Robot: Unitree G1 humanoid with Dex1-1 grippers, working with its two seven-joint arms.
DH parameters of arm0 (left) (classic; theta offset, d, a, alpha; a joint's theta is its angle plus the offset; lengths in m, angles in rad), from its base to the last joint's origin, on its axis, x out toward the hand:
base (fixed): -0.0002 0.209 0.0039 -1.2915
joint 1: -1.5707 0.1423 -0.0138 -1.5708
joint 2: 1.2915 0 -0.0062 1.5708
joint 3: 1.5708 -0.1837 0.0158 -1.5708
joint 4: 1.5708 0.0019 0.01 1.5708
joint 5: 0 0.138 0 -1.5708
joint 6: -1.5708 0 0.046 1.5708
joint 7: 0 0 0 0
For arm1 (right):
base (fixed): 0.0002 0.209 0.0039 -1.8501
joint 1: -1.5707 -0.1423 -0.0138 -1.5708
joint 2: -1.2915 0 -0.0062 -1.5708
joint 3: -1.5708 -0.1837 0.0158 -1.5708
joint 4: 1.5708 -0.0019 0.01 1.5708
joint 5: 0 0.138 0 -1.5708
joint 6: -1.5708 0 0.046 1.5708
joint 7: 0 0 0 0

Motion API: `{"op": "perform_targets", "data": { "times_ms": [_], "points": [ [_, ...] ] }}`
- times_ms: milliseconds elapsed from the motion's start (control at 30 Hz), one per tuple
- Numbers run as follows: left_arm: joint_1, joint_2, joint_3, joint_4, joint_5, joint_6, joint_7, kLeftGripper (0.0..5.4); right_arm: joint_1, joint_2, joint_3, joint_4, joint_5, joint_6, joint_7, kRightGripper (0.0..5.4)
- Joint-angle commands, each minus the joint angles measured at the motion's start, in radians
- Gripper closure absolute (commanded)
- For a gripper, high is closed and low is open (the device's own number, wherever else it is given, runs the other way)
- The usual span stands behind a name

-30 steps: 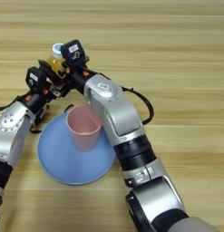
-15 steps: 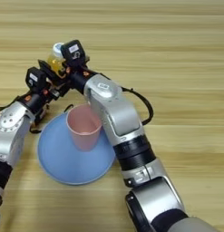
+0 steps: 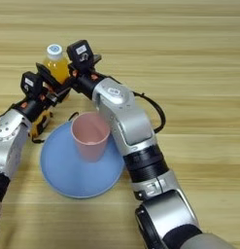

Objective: Move the objects on the table

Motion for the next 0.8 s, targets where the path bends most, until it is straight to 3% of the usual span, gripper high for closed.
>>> {"op": "perform_targets", "data": {
  "times_ms": [33,267,433,600,800],
  "points": [
    [-0.039,0.001,0.001,0.006,0.008,0.004,0.011,1.97,-0.012,0.021,-0.013,-0.069,0.047,-0.034,0.034,0.0],
    [-0.051,0.005,0.013,0.031,0.009,0.007,0.037,1.99,-0.015,0.027,-0.075,-0.133,0.113,-0.052,0.039,0.0],
    [-0.062,0.007,0.034,0.043,0.003,0.003,0.07,1.99,-0.026,0.002,-0.136,-0.144,0.118,-0.066,0.009,0.0],
    [-0.081,0.015,0.081,0.058,-0.007,0.004,0.131,1.99,-0.007,-0.1,-0.246,-0.068,0.052,-0.166,-0.053,0.0],
    [-0.103,0.035,0.137,0.085,-0.011,-0.003,0.191,1.99,0.021,-0.209,-0.361,0.154,-0.041,-0.303,-0.17,0.0]
  ]
}}
